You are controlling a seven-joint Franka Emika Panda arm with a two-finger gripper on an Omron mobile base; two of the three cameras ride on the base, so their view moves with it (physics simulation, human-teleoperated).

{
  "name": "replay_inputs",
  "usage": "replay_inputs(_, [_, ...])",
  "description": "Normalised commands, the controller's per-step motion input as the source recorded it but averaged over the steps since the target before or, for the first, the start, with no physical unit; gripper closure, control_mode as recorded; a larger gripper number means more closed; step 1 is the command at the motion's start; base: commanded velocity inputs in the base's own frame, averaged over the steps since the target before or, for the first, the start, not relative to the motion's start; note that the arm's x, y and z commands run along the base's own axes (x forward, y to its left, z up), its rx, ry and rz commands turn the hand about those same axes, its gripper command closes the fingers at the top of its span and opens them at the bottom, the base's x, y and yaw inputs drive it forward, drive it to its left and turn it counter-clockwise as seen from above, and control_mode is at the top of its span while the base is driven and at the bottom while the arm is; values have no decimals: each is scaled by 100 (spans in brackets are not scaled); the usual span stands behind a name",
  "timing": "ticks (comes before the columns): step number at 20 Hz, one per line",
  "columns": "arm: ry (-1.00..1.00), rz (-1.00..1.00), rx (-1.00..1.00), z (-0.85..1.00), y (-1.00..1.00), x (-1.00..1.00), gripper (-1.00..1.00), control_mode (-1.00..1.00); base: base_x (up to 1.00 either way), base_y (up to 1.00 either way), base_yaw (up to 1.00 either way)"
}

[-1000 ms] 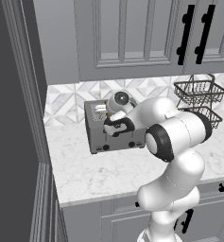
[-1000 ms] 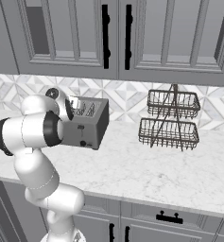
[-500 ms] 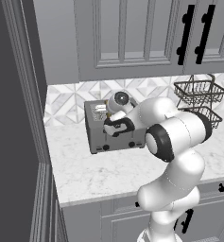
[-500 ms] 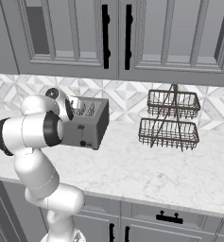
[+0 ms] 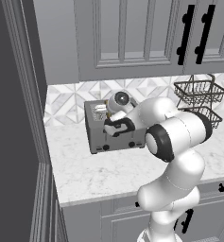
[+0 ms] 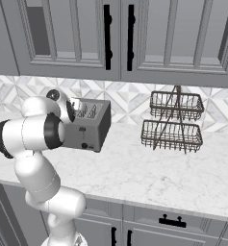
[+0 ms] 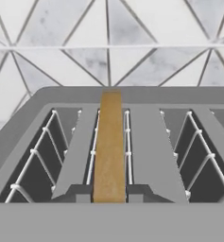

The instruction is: Start the toaster. Once the lever pops up, take the bread to the plate on the dining counter.

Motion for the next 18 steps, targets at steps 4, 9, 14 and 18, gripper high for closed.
replay_inputs(4, [-15,0,0,13,0,-11,100,-100,0,0,0])
replay_inputs(9, [-22,0,0,11,0,-14,100,-100,0,0,0])
replay_inputs(14, [-29,0,0,32,1,-32,100,-100,0,0,0])
replay_inputs(18, [-26,0,0,28,2,-60,100,-100,0,0,0])
